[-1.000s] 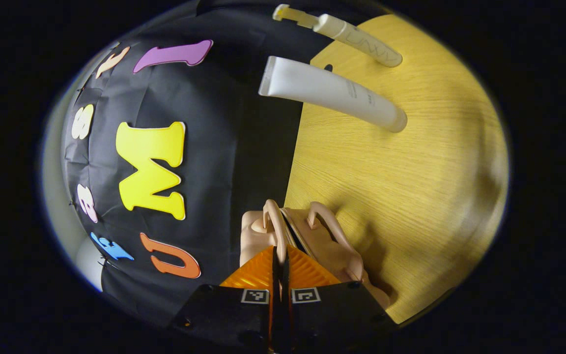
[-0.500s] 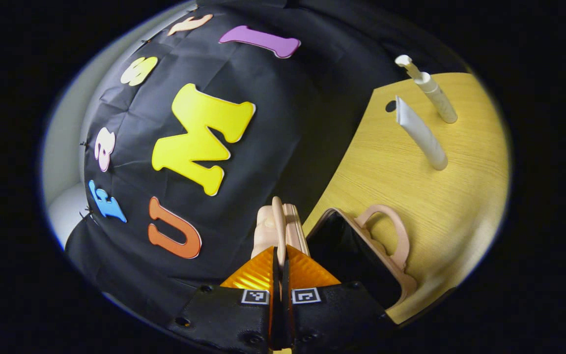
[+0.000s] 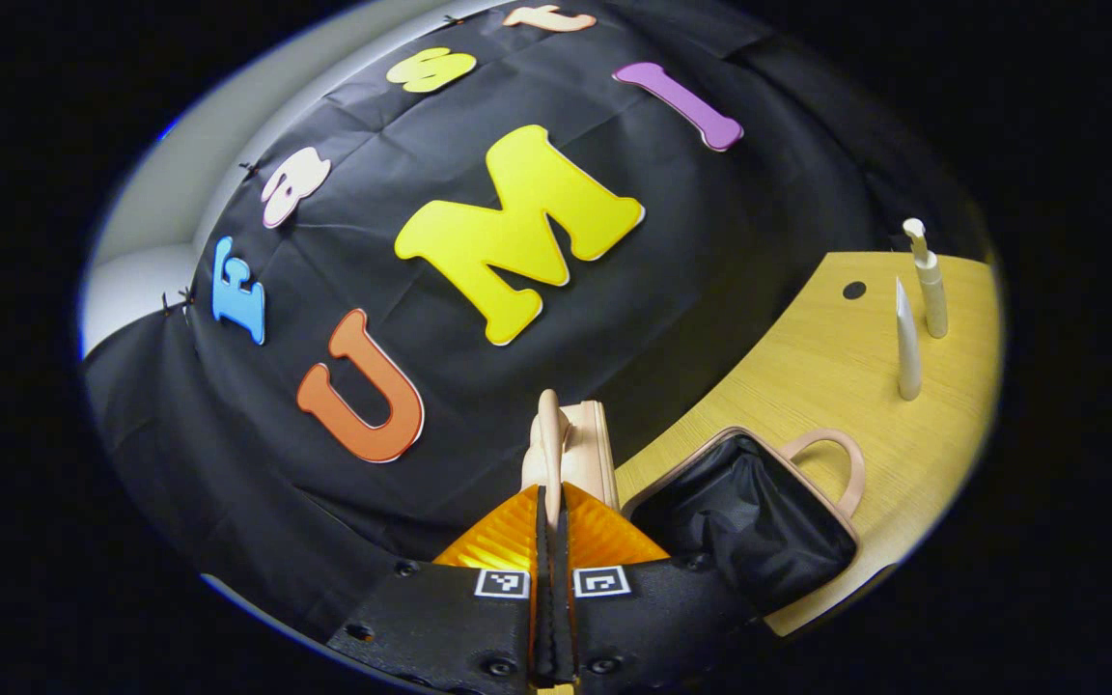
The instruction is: First open the suitcase, pack the skin care products into it, and then close the suitcase.
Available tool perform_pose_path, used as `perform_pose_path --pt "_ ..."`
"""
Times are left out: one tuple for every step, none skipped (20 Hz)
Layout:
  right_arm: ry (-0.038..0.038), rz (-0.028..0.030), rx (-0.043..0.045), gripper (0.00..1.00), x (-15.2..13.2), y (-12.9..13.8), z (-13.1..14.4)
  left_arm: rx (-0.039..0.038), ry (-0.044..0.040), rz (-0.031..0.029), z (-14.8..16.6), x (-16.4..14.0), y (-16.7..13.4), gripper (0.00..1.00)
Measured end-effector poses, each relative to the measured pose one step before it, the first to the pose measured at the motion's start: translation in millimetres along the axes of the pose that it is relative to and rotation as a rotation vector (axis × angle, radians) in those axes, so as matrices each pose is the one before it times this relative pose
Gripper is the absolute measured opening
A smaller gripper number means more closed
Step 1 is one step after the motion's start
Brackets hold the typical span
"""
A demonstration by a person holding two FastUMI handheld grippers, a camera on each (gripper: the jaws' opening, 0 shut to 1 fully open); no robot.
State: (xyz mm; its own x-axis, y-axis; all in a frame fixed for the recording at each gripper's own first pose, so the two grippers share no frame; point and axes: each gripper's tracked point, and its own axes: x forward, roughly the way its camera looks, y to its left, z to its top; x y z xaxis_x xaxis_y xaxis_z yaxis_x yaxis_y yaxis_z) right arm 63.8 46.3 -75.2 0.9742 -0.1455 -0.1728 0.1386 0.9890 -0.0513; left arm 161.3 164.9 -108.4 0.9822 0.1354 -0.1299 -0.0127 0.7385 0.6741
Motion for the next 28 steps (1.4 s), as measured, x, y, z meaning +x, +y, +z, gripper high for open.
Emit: perform_pose_path --pt "0.00893 -0.00166 -0.00304 0.81 0.36 7.14 -0.02 -0.01893 -0.00837 0.01264 -2.17 -0.33 12.27 0.02" --pt "0.00811 0.00312 -0.00212 0.81 0.88 6.94 0.07 -0.02030 0.00060 0.00638 -7.07 -0.21 12.04 0.02" --pt "0.00960 0.00216 -0.00121 0.81 0.00 7.31 -1.94 -0.01899 0.00642 0.00835 -9.06 2.72 13.52 0.02" --pt "0.01003 0.00172 0.00034 0.80 0.12 7.17 -1.89 -0.01343 0.00065 0.00632 -7.45 1.61 10.68 0.02" --pt "0.00780 0.00465 0.00136 0.80 -0.25 7.49 -1.12 -0.00654 0.00479 0.00838 -8.48 1.67 11.37 0.02" --pt "0.00537 0.00291 -0.00238 0.80 0.83 7.57 -0.02 0.00504 0.00242 0.00331 -7.77 2.65 10.14 0.02" --pt "0.00473 0.00277 -0.00437 0.80 0.21 7.65 -0.11 0.00502 0.00536 0.00207 -8.65 2.23 10.44 0.02" --pt "0.00483 0.00405 -0.00362 0.81 0.03 7.03 -1.12 0.00207 0.00038 0.00167 -8.49 1.92 10.25 0.03" --pt "0.00566 0.00294 -0.00379 0.81 0.15 6.53 -0.24 0.00083 0.00831 0.00508 -12.18 2.29 8.99 0.02" --pt "0.00715 0.00599 -0.00476 0.81 0.22 6.61 -1.65 0.00635 0.00789 0.00733 -9.95 3.06 9.18 0.02" --pt "0.00563 0.00349 -0.01045 0.81 -0.95 4.90 0.01 0.00727 0.00286 0.00498 -11.74 3.62 7.58 0.02" --pt "0.00071 -0.00141 -0.01518 0.81 -1.74 2.31 1.23 0.00331 0.00550 0.00097 -11.52 5.00 7.18 0.03" --pt "-0.00345 0.00006 -0.00972 0.80 -2.82 1.07 1.30 -0.00990 0.01992 0.00229 -14.35 4.03 6.85 0.03" --pt "-0.00436 -0.00181 -0.00633 0.80 -2.17 0.27 0.15 -0.01193 0.01194 0.00694 -13.89 5.97 7.13 0.03" --pt "0.00054 -0.00815 -0.00569 0.80 -1.26 -1.48 -1.36 -0.00031 0.00511 0.00166 -10.63 3.89 6.75 0.03" --pt "0.00917 -0.00725 -0.00518 0.80 -0.41 -1.85 -3.79 0.01861 0.01808 0.00252 -13.57 5.94 6.06 0.03" --pt "0.01325 -0.00871 -0.00540 0.81 -0.40 -0.78 -3.55 0.02643 0.01310 -0.00175 -12.87 5.24 3.54 0.03" --pt "0.01153 -0.00997 -0.00953 0.81 -1.17 -1.44 -2.35 0.00622 0.01225 -0.00529 -12.28 4.30 1.56 0.02" --pt "0.00562 -0.01294 -0.00829 0.81 -1.27 -3.28 -2.40 -0.00856 0.01416 -0.00588 -14.95 6.93 1.54 0.03" --pt "0.00504 -0.00916 -0.00681 0.81 -1.52 -3.36 -1.88 -0.01456 0.02357 -0.00448 -15.15 6.22 1.03 0.03" --pt "0.00679 -0.00735 -0.00627 0.80 -2.61 -2.01 -3.52 -0.01929 0.02000 -0.00815 -10.51 3.80 1.16 0.03" --pt "0.00731 -0.01012 -0.01023 0.80 -2.04 -3.25 -3.65 -0.02258 0.02831 -0.00972 -17.06 5.01 -2.27 0.03" --pt "0.00426 -0.00744 -0.00651 0.80 -1.15 -1.94 -1.68 -0.02306 0.01865 -0.01250 -11.76 4.80 -1.86 0.02" --pt "0.00548 -0.00660 -0.00310 0.81 -0.20 -2.31 -2.47 -0.02122 0.02122 -0.01070 -11.32 7.33 -1.39 0.03" --pt "0.00802 -0.00284 0.00139 0.80 -0.28 0.52 -1.88 -0.01917 0.02430 -0.01720 -12.04 7.86 -3.21 0.03" --pt "0.01168 -0.00121 0.00544 0.80 0.50 1.26 -3.64 -0.01620 0.02640 -0.02168 -12.58 8.57 -1.74 0.03" --pt "0.00941 -0.00020 0.00457 0.81 0.21 1.51 -1.50 -0.01374 0.03429 -0.02665 -15.29 6.33 -2.69 0.03" --pt "0.00771 -0.00027 -0.00227 0.81 1.46 0.61 -2.26 -0.01978 0.02944 -0.03688 -13.71 5.91 -5.34 0.03"
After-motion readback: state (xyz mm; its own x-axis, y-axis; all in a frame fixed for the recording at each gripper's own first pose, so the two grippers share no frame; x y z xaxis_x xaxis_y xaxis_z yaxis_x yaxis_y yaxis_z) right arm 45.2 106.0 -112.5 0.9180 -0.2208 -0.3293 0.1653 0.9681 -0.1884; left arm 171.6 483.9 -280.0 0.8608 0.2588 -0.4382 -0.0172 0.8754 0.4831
